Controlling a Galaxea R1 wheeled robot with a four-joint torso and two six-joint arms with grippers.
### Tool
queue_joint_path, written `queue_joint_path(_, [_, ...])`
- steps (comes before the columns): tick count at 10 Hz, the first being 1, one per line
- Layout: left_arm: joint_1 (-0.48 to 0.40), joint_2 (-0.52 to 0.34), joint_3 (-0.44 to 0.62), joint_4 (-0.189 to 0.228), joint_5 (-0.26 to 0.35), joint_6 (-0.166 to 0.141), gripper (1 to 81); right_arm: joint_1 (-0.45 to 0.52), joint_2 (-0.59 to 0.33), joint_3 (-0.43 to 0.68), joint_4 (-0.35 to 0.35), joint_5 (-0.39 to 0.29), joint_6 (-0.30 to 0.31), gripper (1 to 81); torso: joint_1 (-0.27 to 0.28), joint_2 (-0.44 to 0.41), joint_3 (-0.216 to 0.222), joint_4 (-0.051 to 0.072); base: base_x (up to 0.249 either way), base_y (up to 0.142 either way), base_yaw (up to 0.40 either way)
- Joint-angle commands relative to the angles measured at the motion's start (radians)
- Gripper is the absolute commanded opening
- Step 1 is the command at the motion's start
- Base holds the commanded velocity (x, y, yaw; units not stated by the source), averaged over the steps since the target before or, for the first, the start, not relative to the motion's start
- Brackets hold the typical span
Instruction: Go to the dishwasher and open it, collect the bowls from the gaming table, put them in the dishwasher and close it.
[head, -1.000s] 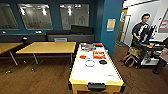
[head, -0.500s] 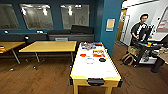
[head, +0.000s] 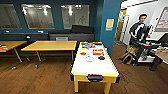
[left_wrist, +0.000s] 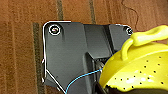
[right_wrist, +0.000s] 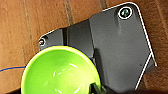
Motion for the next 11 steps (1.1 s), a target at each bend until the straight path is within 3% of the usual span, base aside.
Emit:
queue_joint_path(1, [-0.025,-0.043,0.014,0.016,0.012,0.011,1.0,0.027,-0.008,-0.085,-0.035,-0.033,-0.001,1.0,0.001,0.0,0.0,0.0,-0.15,0.0,0.0])
queue_joint_path(5, [-0.01,-0.078,0.009,0.016,0.008,0.011,1.0,0.021,-0.008,-0.122,-0.043,-0.037,-0.001,1.0,0.001,0.0,0.0,0.0,-0.15,0.0,0.0])
queue_joint_path(11, [-0.01,-0.066,-0.008,0.016,0.005,0.011,1.0,0.01,-0.002,-0.15,-0.044,-0.033,-0.001,1.0,0.001,0.0,0.0,0.0,-0.142,0.0,0.0])
